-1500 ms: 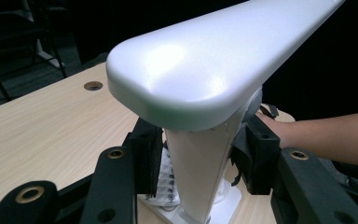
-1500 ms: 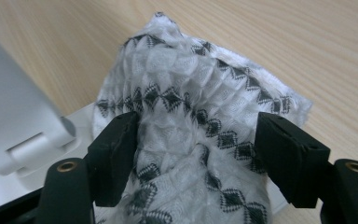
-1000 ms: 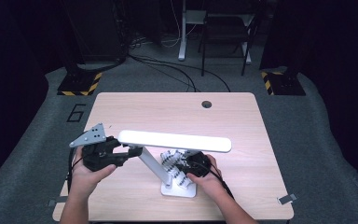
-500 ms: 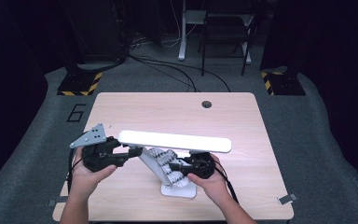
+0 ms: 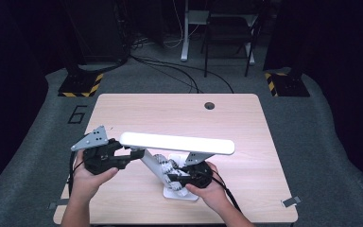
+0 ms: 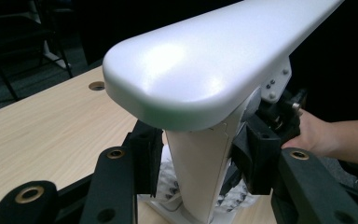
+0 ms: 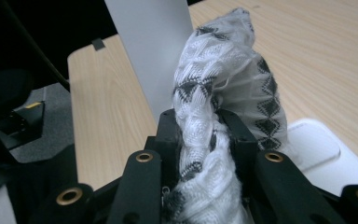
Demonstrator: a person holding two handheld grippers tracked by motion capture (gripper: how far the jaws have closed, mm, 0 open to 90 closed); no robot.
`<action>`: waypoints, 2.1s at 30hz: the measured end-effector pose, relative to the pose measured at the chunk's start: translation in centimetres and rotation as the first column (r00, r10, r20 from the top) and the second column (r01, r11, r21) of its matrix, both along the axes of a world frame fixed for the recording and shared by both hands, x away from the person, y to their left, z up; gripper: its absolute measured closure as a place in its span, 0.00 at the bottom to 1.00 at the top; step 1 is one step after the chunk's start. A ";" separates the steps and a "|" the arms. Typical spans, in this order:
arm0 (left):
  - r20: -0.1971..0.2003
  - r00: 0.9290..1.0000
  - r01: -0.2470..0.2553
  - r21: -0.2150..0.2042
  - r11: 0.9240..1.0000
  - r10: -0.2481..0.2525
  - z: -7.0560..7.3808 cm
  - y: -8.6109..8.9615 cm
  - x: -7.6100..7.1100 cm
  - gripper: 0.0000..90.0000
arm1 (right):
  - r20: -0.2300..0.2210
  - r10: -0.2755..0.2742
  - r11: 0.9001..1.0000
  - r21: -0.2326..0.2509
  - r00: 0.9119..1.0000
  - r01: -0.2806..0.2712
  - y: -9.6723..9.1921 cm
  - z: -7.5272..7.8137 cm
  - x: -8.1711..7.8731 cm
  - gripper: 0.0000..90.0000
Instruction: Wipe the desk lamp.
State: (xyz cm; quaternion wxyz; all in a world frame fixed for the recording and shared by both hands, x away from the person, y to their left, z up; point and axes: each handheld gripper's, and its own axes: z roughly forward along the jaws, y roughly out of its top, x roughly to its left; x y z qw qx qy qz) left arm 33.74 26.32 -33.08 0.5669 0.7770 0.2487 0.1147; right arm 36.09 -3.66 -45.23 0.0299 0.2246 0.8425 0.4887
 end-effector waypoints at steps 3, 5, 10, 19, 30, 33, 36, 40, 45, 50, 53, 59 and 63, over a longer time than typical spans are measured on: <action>0.002 1.000 -0.001 0.001 1.000 0.001 0.0 0.0 0.0 0.63 | -0.008 -0.019 1.000 0.008 1.000 0.020 -0.2 -1.0 -0.2 0.79; 0.003 1.000 -0.001 0.001 1.000 0.001 0.0 0.0 0.0 0.63 | -0.002 -0.033 0.999 0.015 0.999 0.033 -0.4 -1.5 -0.4 0.79; 0.006 1.000 -0.002 0.006 1.000 0.002 0.0 -0.1 -0.1 0.63 | 0.024 -0.085 0.993 0.084 0.996 0.083 -0.4 -2.0 -1.3 0.79; 0.005 1.000 -0.002 0.007 1.000 0.002 0.0 -0.1 -0.1 0.63 | 0.083 -0.150 0.979 0.153 0.985 0.136 0.3 -2.1 -2.9 0.78; 0.009 1.000 -0.010 0.011 1.000 0.009 0.0 -0.1 -0.2 0.63 | 0.146 -0.151 0.946 0.308 0.978 0.101 1.5 1.2 -3.7 0.78; 0.009 1.000 -0.010 0.010 1.000 0.010 0.0 -0.1 -0.2 0.63 | 0.138 -0.142 0.940 0.328 0.980 0.090 1.5 1.6 -3.5 0.78; 0.009 1.000 -0.012 0.009 1.000 0.011 0.0 -0.1 -0.2 0.63 | 0.145 -0.139 0.953 0.287 0.980 0.093 1.3 1.2 -3.4 0.78; 0.009 1.000 -0.012 0.010 1.000 0.012 0.0 -0.1 -0.2 0.63 | 0.106 -0.161 0.961 0.244 0.981 0.131 0.8 -0.5 -3.3 0.78; 0.010 1.000 -0.011 0.010 1.000 0.011 0.0 -0.1 -0.2 0.63 | 0.059 -0.177 0.970 0.183 0.983 0.164 0.0 -3.0 -3.0 0.78; 0.010 1.000 -0.011 0.010 1.000 0.011 0.0 -0.2 -0.2 0.63 | 0.037 -0.181 0.971 0.165 0.983 0.172 -0.3 -4.0 -3.0 0.78; 0.011 1.000 -0.011 0.010 1.000 0.011 0.0 -0.2 -0.2 0.63 | 0.047 -0.186 0.965 0.197 0.981 0.174 0.0 -3.2 -3.3 0.78; 0.012 1.000 -0.012 0.011 1.000 0.012 0.0 -0.2 -0.2 0.63 | 0.125 -0.136 0.954 0.283 0.983 0.097 1.0 0.3 -3.7 0.78; 0.011 1.000 -0.013 0.011 1.000 0.013 0.0 -0.2 -0.3 0.63 | 0.155 -0.137 0.941 0.330 0.978 0.080 1.7 2.1 -4.1 0.78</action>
